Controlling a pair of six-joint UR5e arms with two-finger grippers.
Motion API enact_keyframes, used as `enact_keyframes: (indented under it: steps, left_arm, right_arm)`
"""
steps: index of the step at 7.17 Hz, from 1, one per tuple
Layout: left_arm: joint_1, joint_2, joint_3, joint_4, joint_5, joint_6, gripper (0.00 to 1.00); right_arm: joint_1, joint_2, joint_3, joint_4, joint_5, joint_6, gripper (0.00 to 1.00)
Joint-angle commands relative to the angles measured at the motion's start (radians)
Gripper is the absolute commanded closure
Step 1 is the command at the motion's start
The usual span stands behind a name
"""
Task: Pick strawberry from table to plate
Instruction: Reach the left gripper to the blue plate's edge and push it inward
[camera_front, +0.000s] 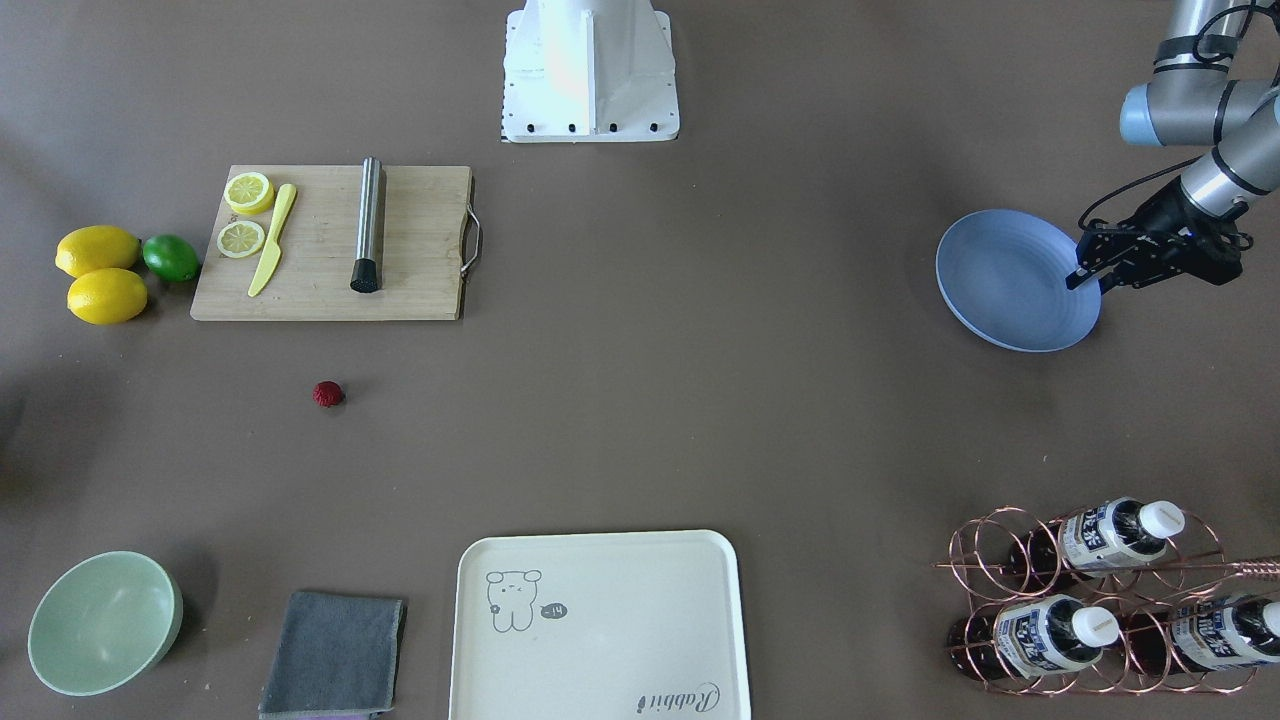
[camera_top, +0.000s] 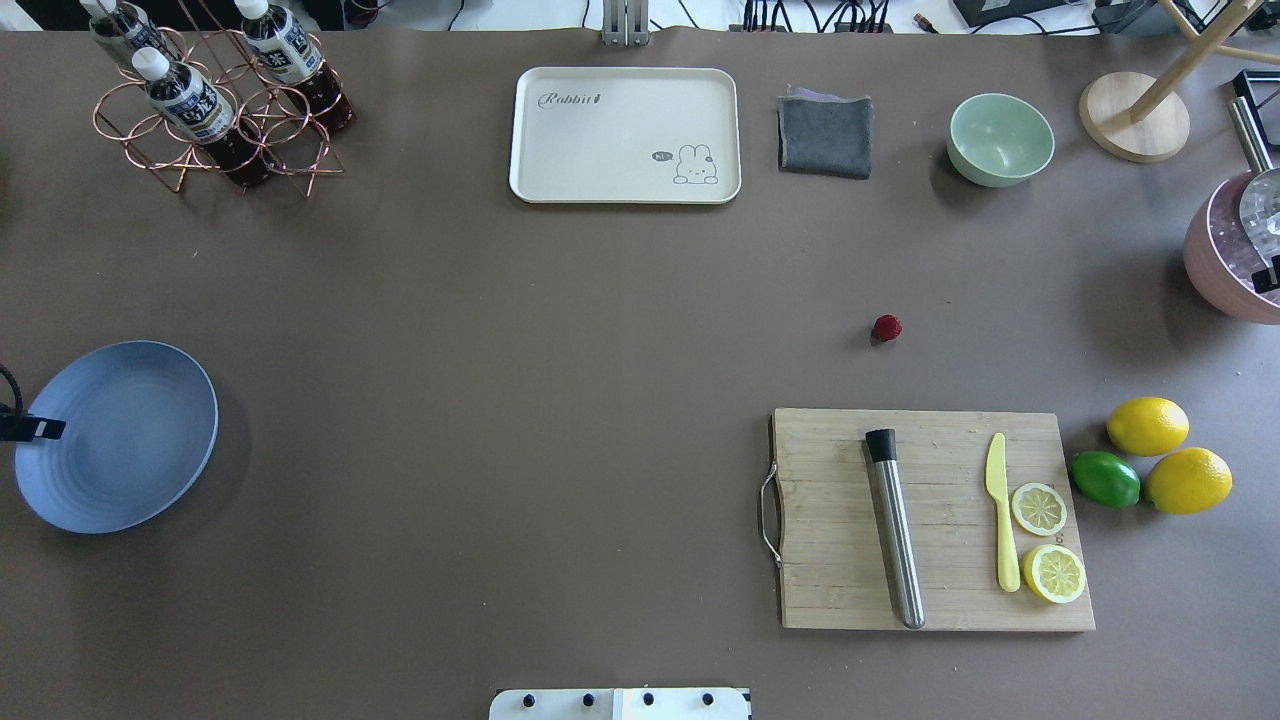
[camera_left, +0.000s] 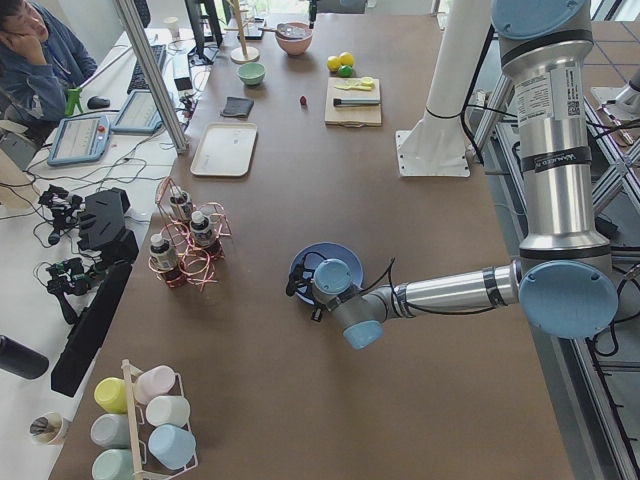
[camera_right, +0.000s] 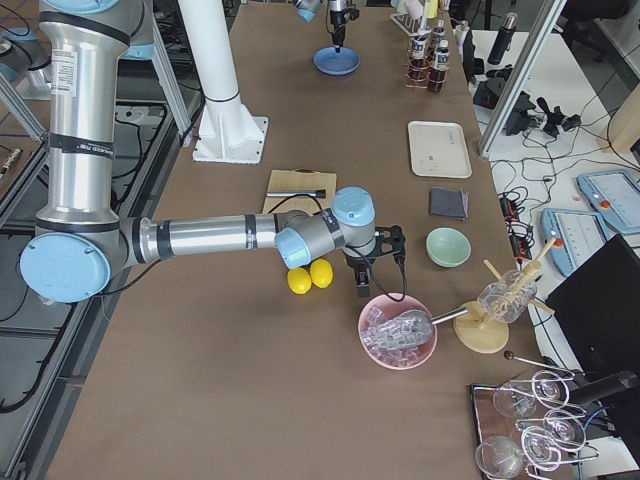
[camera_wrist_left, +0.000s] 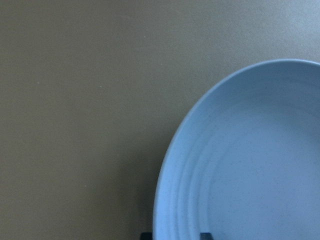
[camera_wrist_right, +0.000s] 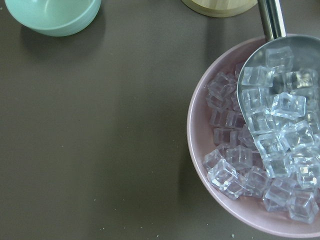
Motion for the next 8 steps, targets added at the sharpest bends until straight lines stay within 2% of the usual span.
enact_keyframes:
  steps: [1,2,3,4,7,8]
  left_arm:
    - [0.010,-0.008,-0.032,-0.009,-0.008,-0.011,1.00]
    - [0.010,-0.030,-0.072,0.002,-0.018,-0.087,1.00]
    - [0.008,-0.084,-0.089,0.002,-0.081,-0.217,1.00]
    - [0.009,-0.142,-0.101,0.011,-0.081,-0.294,1.00]
    - [0.054,-0.436,-0.103,0.288,-0.065,-0.355,1.00]
    - [0.100,-0.536,-0.101,0.404,-0.007,-0.355,1.00]
  right_arm:
    - [0.000,0.000,0.004,0.000,0.002,0.000,0.00]
    - [0.000,0.000,0.004,0.002,0.002,0.000,0.00]
    - [0.000,0.000,0.004,0.002,0.005,0.002,0.00]
    - [0.000,0.000,0.004,0.002,0.005,0.002,0.00]
    - [0.000,0.002,-0.002,-0.002,0.007,0.005,0.00]
    - [0.000,0.002,-0.004,-0.002,0.008,0.005,0.00]
